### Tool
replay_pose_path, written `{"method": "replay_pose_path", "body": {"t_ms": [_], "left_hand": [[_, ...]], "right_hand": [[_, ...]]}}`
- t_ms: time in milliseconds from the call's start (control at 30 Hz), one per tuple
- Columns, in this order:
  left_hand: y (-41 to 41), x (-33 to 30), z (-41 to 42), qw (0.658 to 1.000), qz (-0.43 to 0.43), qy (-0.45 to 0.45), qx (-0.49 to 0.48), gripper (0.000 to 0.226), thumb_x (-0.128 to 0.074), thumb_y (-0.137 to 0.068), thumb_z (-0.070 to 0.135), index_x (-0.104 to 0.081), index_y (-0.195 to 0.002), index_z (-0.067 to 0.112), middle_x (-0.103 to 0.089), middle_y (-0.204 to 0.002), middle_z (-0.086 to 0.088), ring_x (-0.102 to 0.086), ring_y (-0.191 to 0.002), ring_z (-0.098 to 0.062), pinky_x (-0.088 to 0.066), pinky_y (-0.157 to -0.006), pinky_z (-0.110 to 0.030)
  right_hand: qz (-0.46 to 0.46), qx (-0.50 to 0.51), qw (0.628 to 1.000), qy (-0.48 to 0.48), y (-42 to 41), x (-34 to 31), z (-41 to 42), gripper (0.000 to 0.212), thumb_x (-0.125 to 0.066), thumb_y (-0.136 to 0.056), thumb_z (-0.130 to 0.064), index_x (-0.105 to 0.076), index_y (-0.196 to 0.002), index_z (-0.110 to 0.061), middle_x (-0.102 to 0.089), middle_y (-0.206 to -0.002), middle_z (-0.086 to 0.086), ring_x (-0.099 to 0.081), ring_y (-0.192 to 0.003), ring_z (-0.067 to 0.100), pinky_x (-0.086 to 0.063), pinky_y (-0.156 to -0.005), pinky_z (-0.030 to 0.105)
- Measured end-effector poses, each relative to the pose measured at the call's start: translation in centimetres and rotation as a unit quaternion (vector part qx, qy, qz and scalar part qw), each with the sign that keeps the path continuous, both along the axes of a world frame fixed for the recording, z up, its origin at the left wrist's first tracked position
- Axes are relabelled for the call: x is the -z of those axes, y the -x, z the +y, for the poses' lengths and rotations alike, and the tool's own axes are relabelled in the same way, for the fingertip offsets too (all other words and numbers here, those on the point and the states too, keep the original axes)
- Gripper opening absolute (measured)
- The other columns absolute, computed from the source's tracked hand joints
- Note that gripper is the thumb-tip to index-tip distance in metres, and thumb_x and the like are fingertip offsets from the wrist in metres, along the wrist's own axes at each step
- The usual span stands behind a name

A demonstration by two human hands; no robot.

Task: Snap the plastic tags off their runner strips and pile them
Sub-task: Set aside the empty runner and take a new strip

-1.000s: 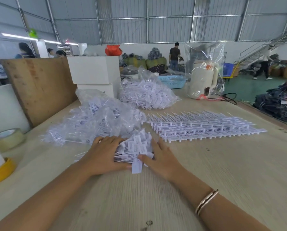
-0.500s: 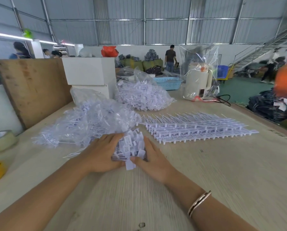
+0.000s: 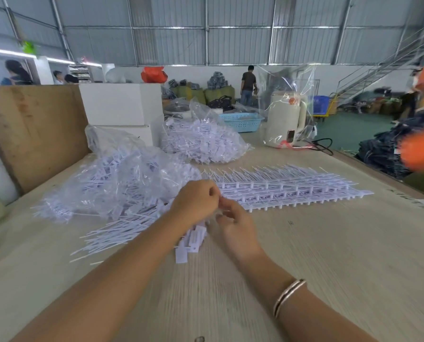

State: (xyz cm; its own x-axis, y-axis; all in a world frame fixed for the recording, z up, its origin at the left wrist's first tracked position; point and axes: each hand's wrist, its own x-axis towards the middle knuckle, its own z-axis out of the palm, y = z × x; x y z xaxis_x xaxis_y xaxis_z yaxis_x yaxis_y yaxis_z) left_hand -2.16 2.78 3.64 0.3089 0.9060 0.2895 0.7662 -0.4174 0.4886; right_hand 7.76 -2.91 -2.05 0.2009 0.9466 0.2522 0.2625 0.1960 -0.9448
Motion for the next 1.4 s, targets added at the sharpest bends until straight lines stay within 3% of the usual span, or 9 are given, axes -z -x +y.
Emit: {"method": "replay_pose_path", "body": {"t_ms": [200,400,500,667,800,967,1067,1300,1400], "left_hand": [[-3.7,-1.8,2.5,0.882,-0.331,0.325,-0.079,0.012,-0.045,-0.093,0.005,-0.047,-0.082,0.008,-0.046,-0.074,-0.008,-0.051,-0.061,-0.017,-0.049,-0.041,-0.021],[-4.2,-0.5,3.9,0.764,-0.524,0.358,-0.114,0.016,-0.047,-0.093,0.013,-0.048,-0.079,0.005,-0.052,-0.036,-0.004,-0.049,-0.027,-0.013,-0.035,-0.032,-0.015],[-4.4,0.0,4.3,0.743,-0.573,0.32,-0.13,0.028,-0.052,-0.089,0.013,-0.056,-0.115,0.003,-0.053,-0.073,-0.007,-0.048,-0.058,-0.015,-0.041,-0.053,-0.024],[-4.2,-0.3,3.8,0.783,-0.564,0.214,-0.154,0.025,-0.05,-0.085,0.002,-0.047,-0.062,0.01,-0.047,-0.053,-0.003,-0.046,-0.052,-0.017,-0.038,-0.057,-0.026],[-3.2,-1.2,3.0,0.828,-0.533,0.126,-0.12,0.026,-0.046,-0.085,0.002,-0.063,-0.101,0.011,-0.057,-0.088,-0.002,-0.055,-0.078,-0.021,-0.048,-0.073,-0.034],[-0.4,-2.4,2.1,0.866,-0.48,0.043,-0.133,0.04,-0.052,-0.089,0.009,-0.05,-0.129,0.012,-0.058,-0.119,-0.008,-0.063,-0.088,-0.021,-0.053,-0.08,-0.034],[0.9,-3.0,1.6,0.869,-0.475,0.034,-0.133,0.037,-0.055,-0.088,0.009,-0.052,-0.125,0.011,-0.06,-0.104,-0.001,-0.063,-0.077,-0.012,-0.055,-0.073,-0.028],[1.5,-1.7,0.4,0.898,-0.424,0.085,-0.079,0.058,-0.055,-0.09,0.011,-0.033,-0.143,0.022,-0.04,-0.138,-0.001,-0.059,-0.087,-0.013,-0.047,-0.053,-0.011],[1.2,-1.0,0.3,0.869,-0.466,0.152,-0.064,0.063,-0.053,-0.093,0.01,-0.025,-0.147,0.026,-0.035,-0.146,-0.006,-0.058,-0.094,-0.018,-0.052,-0.068,-0.023]], "right_hand": [[0.132,0.086,0.987,0.021,-1.8,-0.6,0.7,0.029,-0.044,-0.094,-0.009,-0.059,-0.09,-0.032,-0.059,-0.09,-0.012,-0.058,-0.085,0.011,-0.046,-0.073,0.026],[0.134,0.055,0.989,0.024,-1.2,-0.3,1.2,0.027,-0.045,-0.092,-0.006,-0.061,-0.088,-0.027,-0.058,-0.084,-0.008,-0.056,-0.076,0.01,-0.046,-0.066,0.022],[0.132,0.054,0.99,0.016,-1.4,-0.1,1.4,0.029,-0.044,-0.091,-0.005,-0.061,-0.088,-0.028,-0.058,-0.084,-0.011,-0.053,-0.071,0.006,-0.046,-0.062,0.019],[-0.018,0.073,0.987,-0.14,-1.0,-0.5,0.7,0.03,-0.046,-0.087,0.001,-0.065,-0.092,-0.021,-0.062,-0.091,-0.011,-0.055,-0.085,0.0,-0.041,-0.077,0.016],[-0.238,0.134,0.927,-0.256,-1.3,-1.2,0.3,0.033,-0.052,-0.078,-0.003,-0.066,-0.105,-0.015,-0.06,-0.111,0.002,-0.053,-0.105,0.021,-0.035,-0.09,0.03],[-0.417,0.184,0.89,-0.034,-4.1,-1.3,0.4,0.066,-0.051,-0.091,-0.024,-0.018,-0.148,-0.022,-0.018,-0.156,0.002,-0.008,-0.145,0.02,0.008,-0.116,0.043],[-0.49,0.145,0.856,0.08,-4.6,-1.3,0.3,0.061,-0.038,-0.096,-0.032,-0.011,-0.149,-0.024,-0.04,-0.146,0.0,-0.021,-0.143,0.02,0.021,-0.109,0.048],[-0.516,0.12,0.848,-0.025,-2.2,-2.5,-1.1,0.054,-0.038,-0.092,-0.009,-0.026,-0.143,-0.022,-0.062,-0.077,-0.001,-0.059,-0.099,0.023,-0.02,-0.109,0.039],[-0.498,0.052,0.865,-0.002,-1.5,-2.6,-1.8,0.057,-0.037,-0.092,-0.011,-0.018,-0.146,-0.017,-0.065,-0.087,0.004,-0.061,-0.09,0.027,-0.033,-0.099,0.041]]}}
